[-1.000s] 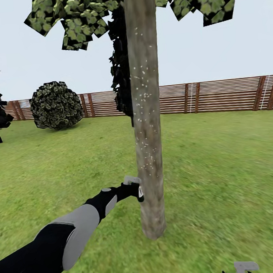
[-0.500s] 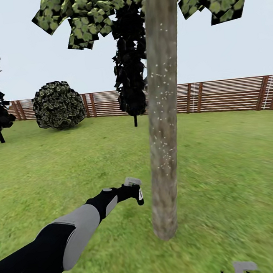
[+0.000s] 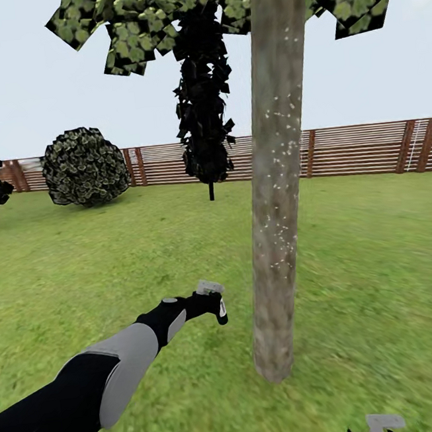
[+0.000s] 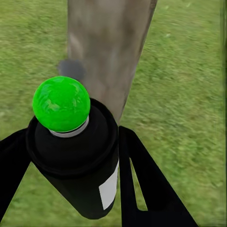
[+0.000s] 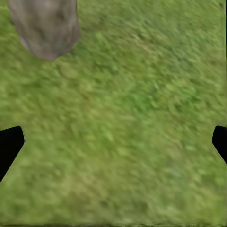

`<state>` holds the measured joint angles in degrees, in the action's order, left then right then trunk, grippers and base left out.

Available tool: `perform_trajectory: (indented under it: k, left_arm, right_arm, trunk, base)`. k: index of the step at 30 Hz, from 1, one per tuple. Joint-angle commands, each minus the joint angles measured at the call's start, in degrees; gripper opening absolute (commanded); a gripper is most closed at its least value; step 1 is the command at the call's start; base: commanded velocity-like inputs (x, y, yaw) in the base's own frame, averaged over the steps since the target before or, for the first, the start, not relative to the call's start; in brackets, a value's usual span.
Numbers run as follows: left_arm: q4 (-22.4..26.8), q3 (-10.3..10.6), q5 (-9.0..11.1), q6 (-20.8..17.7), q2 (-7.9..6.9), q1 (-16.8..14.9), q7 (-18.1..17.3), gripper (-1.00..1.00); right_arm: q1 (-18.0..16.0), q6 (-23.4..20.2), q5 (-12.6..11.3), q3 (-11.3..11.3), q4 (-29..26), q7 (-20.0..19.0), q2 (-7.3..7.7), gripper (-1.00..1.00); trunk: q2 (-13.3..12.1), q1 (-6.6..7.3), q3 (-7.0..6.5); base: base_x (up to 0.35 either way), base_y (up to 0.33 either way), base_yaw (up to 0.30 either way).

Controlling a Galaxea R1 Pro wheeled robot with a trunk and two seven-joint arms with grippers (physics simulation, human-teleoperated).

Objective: In the garden, pick up the pesticide atomizer on the floor and spray pesticide onto both trees until each tree trunk is fully covered.

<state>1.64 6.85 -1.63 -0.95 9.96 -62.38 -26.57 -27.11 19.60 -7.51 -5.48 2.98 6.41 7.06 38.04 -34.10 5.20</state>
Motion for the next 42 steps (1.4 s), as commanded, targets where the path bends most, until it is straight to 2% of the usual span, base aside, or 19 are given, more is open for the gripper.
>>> perform_trajectory:
  k: [1, 13, 26, 33, 42]
  left_arm:
    - [0.09, 0.09, -0.12, -0.10, -0.03, -0.02, -0.15, -1.00]
    - [0.10, 0.09, -0.12, -0.10, -0.03, -0.02, -0.15, -1.00]
    - [0.08, 0.09, -0.12, -0.03, -0.03, -0.02, -0.15, -1.00]
    - [0.04, 0.10, -0.12, 0.07, 0.04, -0.02, -0.22, -1.00]
    - [0.04, 0.11, -0.12, 0.08, 0.04, -0.02, -0.24, -1.00]
  right_arm:
    - [-0.13, 0.38, -0.57, -0.50, 0.27, 0.01, -0.03, 1.00]
    - [-0.13, 0.35, -0.57, -0.50, 0.27, -0.06, -0.03, 1.00]
    - [-0.13, 0.35, -0.57, -0.50, 0.27, -0.07, -0.12, 1.00]
    - [-0.13, 0.35, -0.57, -0.50, 0.32, -0.08, -0.12, 1.00]
    - [-0.13, 0.29, -0.57, -0.50, 0.36, -0.08, -0.29, 1.00]
  trunk:
    - [0.09, -0.02, 0.15]
    - [0.09, -0.02, 0.75]
    - [0.09, -0.02, 0.96]
    - [0.09, -0.02, 1.38]
    - [0.09, -0.02, 1.99]
  base:
    - [0.002, 0.350, -0.283]
    - [0.000, 0.350, -0.274]
    - [0.006, 0.350, -0.041]
    - [0.201, 0.316, -0.201]
    - [0.081, 0.100, -0.243]
